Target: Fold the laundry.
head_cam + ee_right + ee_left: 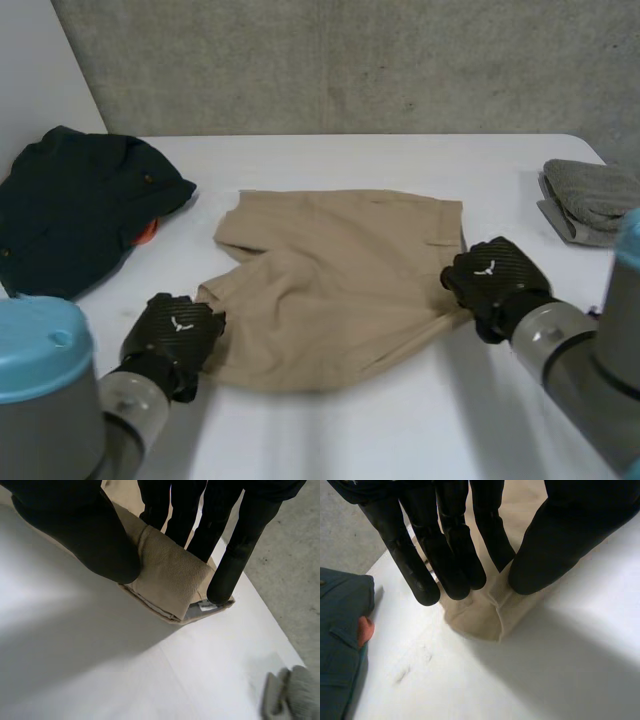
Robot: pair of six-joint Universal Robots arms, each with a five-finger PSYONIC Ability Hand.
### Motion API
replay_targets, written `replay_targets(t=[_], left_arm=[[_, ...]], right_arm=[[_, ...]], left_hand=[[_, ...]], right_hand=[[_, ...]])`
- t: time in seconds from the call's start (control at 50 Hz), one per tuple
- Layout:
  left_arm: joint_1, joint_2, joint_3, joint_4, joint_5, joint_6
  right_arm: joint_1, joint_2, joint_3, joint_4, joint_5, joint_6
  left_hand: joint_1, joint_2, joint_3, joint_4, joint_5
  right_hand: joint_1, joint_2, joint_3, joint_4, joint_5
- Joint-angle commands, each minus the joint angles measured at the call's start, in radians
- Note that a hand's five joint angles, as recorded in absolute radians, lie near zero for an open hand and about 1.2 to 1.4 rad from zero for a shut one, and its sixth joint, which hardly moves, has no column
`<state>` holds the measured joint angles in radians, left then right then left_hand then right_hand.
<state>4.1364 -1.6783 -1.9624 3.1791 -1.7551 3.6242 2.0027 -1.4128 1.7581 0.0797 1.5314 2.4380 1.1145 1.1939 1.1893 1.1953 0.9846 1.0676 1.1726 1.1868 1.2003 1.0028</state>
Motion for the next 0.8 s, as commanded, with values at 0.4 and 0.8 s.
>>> replay_targets(t=[0.4,0.8], left_arm=[[-0.166,-0.164,0.216,-0.164,-0.010,0.056],[-0.131,-0.129,0.201,-0.251,-0.107,0.042]], right_arm=[[-0.094,0.012,0.032,0.146,-0.025,-0.236],[-0.087,0.077,0.020,0.091,-0.027,-0.134]], left_hand=[[0.282,0.202,0.207,0.201,0.237],[-0.593,-0.672,-0.667,-0.673,-0.637]], right_hand=[[0.329,0.224,0.209,0.196,0.219],[0.329,0.224,0.209,0.196,0.219]])
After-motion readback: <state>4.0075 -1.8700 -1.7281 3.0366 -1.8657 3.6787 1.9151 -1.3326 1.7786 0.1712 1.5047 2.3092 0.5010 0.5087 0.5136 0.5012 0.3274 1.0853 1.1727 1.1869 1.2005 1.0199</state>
